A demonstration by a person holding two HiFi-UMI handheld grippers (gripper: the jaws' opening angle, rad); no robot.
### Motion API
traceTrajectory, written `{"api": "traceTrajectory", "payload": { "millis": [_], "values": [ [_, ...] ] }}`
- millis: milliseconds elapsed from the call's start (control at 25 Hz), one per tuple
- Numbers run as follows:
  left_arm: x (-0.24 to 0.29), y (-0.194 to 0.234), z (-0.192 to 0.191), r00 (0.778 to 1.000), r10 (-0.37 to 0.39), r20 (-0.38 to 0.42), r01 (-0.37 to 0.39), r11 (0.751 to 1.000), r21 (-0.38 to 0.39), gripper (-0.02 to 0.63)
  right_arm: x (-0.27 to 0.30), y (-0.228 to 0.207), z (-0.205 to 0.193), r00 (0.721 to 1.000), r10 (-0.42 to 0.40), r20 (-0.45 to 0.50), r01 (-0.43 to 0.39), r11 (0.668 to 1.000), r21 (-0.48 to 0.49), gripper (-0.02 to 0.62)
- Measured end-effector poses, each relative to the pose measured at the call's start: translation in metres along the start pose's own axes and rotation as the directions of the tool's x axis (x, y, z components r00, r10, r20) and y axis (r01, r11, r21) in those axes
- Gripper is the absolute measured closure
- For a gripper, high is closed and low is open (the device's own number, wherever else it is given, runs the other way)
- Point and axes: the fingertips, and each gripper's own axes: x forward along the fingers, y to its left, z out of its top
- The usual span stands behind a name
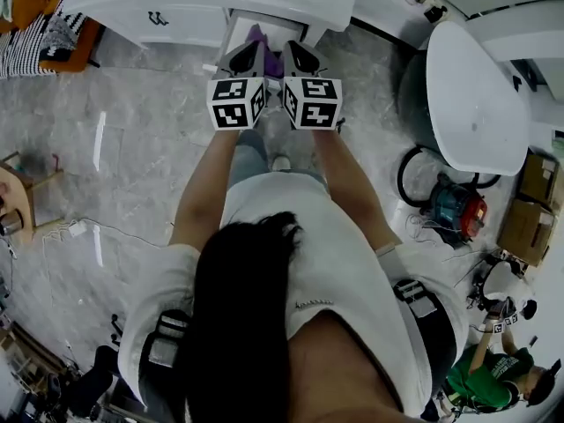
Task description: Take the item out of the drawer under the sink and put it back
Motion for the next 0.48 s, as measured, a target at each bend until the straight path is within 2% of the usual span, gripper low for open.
{"api": "traceTrajectory", "payload": {
  "millis": [120, 480],
  "values": [
    [-0.012, -0.008, 0.005, 0.999, 0.018, 0.028, -0.017, 1.0, -0.026, 0.603, -0.012, 0.005, 0.001, 1.0, 0.016, 0.012, -0.016, 1.0, -0.016, 0.581],
    [-0.033, -0.024, 0.001, 0.999, 0.022, 0.048, -0.021, 1.0, -0.012, 0.603, -0.035, 0.022, -0.002, 0.998, 0.047, 0.041, -0.045, 0.998, -0.047, 0.581]
  ]
}}
